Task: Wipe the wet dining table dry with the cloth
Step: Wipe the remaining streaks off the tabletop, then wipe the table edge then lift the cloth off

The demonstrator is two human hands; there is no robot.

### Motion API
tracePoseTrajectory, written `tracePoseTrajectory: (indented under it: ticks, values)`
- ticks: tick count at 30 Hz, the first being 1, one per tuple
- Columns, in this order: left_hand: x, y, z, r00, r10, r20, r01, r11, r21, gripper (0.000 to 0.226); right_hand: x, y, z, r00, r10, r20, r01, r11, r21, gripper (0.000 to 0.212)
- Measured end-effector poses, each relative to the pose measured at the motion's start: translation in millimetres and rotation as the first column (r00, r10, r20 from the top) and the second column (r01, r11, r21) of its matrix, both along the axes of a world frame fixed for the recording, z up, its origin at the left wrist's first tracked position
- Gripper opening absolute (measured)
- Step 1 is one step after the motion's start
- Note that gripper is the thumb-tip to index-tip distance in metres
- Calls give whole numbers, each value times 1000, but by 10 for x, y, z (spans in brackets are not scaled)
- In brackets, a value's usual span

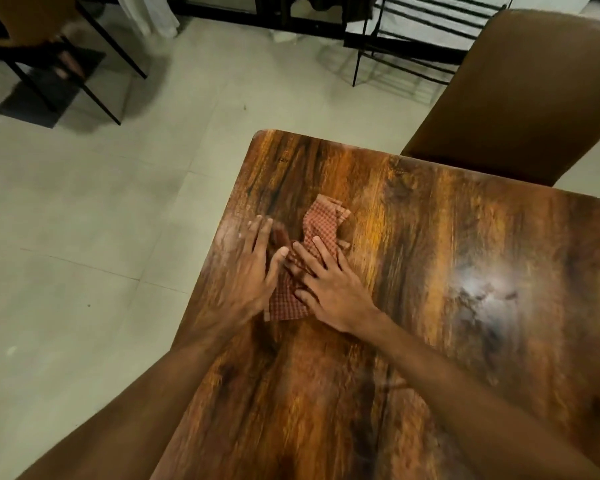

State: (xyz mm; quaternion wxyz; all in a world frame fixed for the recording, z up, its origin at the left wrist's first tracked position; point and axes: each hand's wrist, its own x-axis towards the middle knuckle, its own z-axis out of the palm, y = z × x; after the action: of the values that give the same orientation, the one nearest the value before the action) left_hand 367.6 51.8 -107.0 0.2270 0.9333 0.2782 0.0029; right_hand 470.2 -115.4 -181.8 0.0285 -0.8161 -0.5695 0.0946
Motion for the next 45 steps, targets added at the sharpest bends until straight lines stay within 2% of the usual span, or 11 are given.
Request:
tracePoseTrajectory:
  ticks: [2, 6, 10, 12, 16, 19, 23, 28, 32, 39, 45]
  values:
    - [22, -53, -58, 1000, -10, 3, 10, 999, -50, 62, 292, -93, -16, 998, -44, 45, 45, 999, -19, 61]
    - [-14, -132, -165, 999, -17, 28, 20, 991, -131, 63, 528, -55, 137, 946, -326, 0, 325, 945, -37, 63]
    - [-110, -293, -189, 998, 22, 61, -13, 990, -140, 65, -341, -362, 48, 998, -38, -49, 38, 999, -7, 58]
    - [-101, -379, -231, 999, 7, 42, -1, 991, -134, 66, -241, -538, 40, 997, 5, -72, -5, 1000, 0, 56]
    - [111, -566, -321, 998, -52, 25, 54, 994, -91, 63, 709, -654, 103, 927, -374, -37, 372, 927, -43, 60]
    - [345, -719, -299, 992, -122, 42, 126, 985, -117, 63, 837, -785, 135, 845, -532, -52, 531, 847, -39, 62]
    - [643, -836, -292, 980, -175, 98, 187, 972, -141, 65, 465, -1089, 103, 866, -498, -49, 497, 867, -34, 62]
    - [952, -823, -371, 967, -221, 126, 237, 962, -133, 64, 1328, -843, 94, 741, -666, -80, 665, 745, -52, 66]
    - [1147, -810, -313, 962, -242, 130, 257, 959, -117, 65, 1759, -400, 124, 833, -548, -75, 545, 836, -59, 64]
    - [1164, -903, -158, 947, -281, 158, 301, 946, -124, 64, 2371, -1478, 126, 562, -824, -71, 817, 566, -107, 65]
    - [904, -1201, -177, 935, -341, 97, 352, 926, -140, 62, 1417, -1506, 67, 824, -567, -21, 562, 820, -106, 64]
